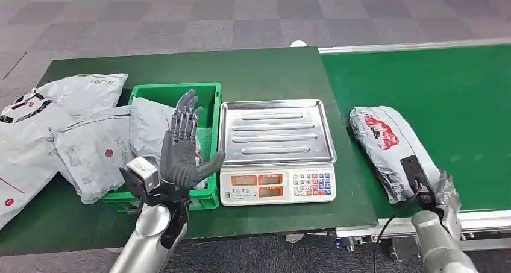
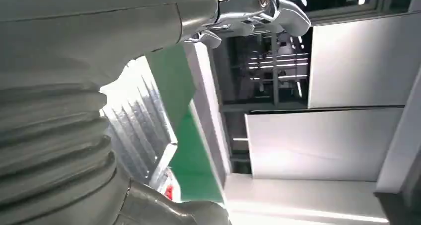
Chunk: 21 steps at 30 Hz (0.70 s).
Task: Moved the parcel from conveyor to table for the left to box.
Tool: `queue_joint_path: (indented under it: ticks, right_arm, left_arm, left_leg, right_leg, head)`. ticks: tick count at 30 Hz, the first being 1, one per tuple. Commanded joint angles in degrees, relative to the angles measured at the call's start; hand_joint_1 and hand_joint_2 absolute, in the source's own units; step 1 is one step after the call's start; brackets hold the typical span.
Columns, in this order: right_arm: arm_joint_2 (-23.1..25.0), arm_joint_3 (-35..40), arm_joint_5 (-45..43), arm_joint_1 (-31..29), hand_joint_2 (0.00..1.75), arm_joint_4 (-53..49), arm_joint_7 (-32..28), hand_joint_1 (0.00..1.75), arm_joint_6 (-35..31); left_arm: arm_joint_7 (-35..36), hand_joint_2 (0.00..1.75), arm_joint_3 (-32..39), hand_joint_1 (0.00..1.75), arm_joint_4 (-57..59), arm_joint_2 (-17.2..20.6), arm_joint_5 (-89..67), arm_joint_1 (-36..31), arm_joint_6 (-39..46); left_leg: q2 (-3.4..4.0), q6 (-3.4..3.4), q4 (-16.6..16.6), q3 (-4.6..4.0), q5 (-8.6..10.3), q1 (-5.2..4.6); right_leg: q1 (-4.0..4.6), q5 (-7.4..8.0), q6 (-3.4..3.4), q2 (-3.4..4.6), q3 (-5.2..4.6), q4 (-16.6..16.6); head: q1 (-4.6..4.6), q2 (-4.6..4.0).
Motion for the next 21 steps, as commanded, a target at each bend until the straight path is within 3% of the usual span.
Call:
queue_joint_path:
  ticks: [1, 3, 7, 8, 9, 10, 16, 21]
  right_arm:
    - [1.95, -0.59, 2.62, -2.46, 1.75, 5.66, 2.36, 0.00, 8.20]
    - [2.24, 1.30, 4.10, -2.26, 1.75, 5.32, 1.79, 0.00, 16.43]
    - [3.06, 5.66, 6.30, -3.41, 1.75, 6.64, -1.66, 0.07, 24.02]
    - [3.28, 6.46, 6.20, -3.40, 1.75, 6.48, -2.47, 0.51, 25.41]
    - [3.58, 7.54, 5.93, -3.14, 1.75, 5.97, -3.28, 1.50, 27.21]
    - [3.83, 8.26, 5.94, -2.98, 1.75, 5.51, -3.48, 1.75, 27.60]
    - [4.90, 12.37, 5.46, -2.92, 1.75, 1.11, -5.95, 1.75, 28.72]
    - [5.19, 13.91, 4.56, -2.97, 1.75, -1.09, -6.72, 1.75, 28.84]
  left_arm:
    - [1.63, 1.75, -1.08, 0.00, -0.27, 2.29, -1.85, 1.48, 0.14]
    - [2.05, 1.75, -0.43, 0.00, 0.54, 2.00, -2.33, 1.04, -0.29]
    - [2.97, 1.75, 0.74, 0.00, 1.16, 1.21, -2.99, 0.48, -0.58]
    - [3.50, 1.75, 0.97, 0.00, 1.12, 1.22, -3.39, 0.58, -0.46]
    - [3.86, 1.75, 1.44, 0.00, 1.01, 1.18, -3.65, 0.82, -0.33]
    - [4.02, 1.75, 1.82, 0.00, 0.90, 1.14, -3.71, 1.05, -0.22]
    - [4.47, 1.75, 2.86, 0.00, -1.18, 1.45, -4.38, 3.57, 0.82]
    - [4.66, 1.75, 3.04, 0.00, -2.49, 1.75, -4.57, 4.49, 1.07]
  left_leg:
    - [0.11, -0.06, -0.14, 0.29, -0.06, 0.09]
    - [0.16, -0.07, -0.17, 0.34, -0.05, 0.09]
    - [0.25, -0.06, -0.13, 0.35, -0.04, 0.16]
    - [0.32, -0.06, -0.08, 0.31, -0.07, 0.18]
    - [0.37, -0.06, -0.13, 0.36, -0.06, 0.20]
    - [0.35, -0.06, -0.08, 0.37, -0.10, 0.18]
    - [1.01, -0.23, -0.20, 0.50, -0.29, 0.24]
    - [1.10, -0.32, -0.13, 0.75, -0.54, 0.27]
  right_leg:
    - [0.09, 0.01, -0.08, 0.15, 0.28, -0.19]
    - [0.09, 0.02, -0.09, 0.20, 0.31, -0.21]
    - [0.16, 0.08, -0.08, 0.28, 0.32, -0.21]
    - [0.17, 0.08, -0.07, 0.32, 0.26, -0.16]
    - [0.20, 0.11, -0.08, 0.37, 0.30, -0.22]
    - [0.18, 0.06, -0.07, 0.34, 0.32, -0.13]
    - [0.34, 0.17, -0.15, 1.05, 0.63, -0.27]
    - [0.43, -0.05, -0.31, 1.09, 0.93, -0.16]
  head:
    - [0.00, 0.02]
    - [0.00, 0.00]
    - [0.00, 0.00]
    - [0.02, 0.02]
    - [0.02, 0.02]
    - [0.02, 0.02]
    - [0.02, 0.02]
    - [0.00, 0.00]
